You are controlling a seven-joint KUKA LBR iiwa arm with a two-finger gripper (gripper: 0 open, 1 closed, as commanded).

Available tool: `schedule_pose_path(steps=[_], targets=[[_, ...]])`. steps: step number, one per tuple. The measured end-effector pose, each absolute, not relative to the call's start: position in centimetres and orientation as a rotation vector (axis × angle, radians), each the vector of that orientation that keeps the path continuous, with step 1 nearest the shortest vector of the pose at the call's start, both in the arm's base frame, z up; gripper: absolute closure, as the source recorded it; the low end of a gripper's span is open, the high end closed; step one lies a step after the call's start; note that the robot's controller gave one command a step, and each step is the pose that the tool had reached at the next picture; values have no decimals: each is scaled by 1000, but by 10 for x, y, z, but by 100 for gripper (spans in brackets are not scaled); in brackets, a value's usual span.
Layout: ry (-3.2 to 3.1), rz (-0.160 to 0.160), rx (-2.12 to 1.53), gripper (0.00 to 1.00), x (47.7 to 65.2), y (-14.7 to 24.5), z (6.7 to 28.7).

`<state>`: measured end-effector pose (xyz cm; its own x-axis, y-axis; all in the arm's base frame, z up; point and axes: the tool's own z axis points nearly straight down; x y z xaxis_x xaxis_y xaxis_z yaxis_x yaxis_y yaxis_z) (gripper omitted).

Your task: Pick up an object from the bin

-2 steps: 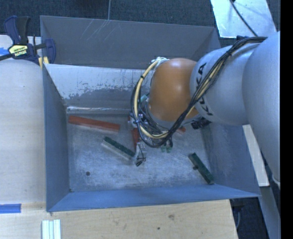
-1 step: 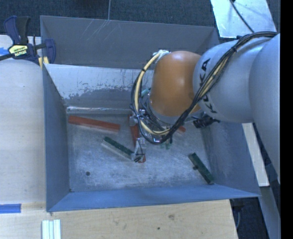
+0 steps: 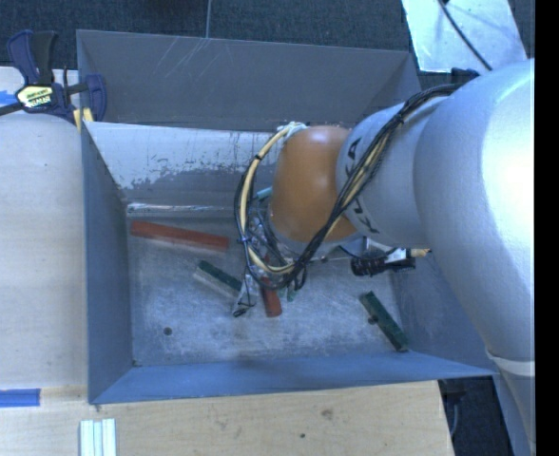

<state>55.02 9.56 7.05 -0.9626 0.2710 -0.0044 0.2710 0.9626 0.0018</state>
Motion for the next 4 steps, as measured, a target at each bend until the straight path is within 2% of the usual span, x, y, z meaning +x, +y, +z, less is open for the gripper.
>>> schedule_pose_path(steps=[1, 2, 3, 4], targets=[[3106, 2, 428, 0, 551, 96, 71], [3100, 5, 427, 100, 554, 96, 73], [3103, 4, 425, 100, 556, 95, 138], [3104, 4, 422, 100, 558, 95, 191]])
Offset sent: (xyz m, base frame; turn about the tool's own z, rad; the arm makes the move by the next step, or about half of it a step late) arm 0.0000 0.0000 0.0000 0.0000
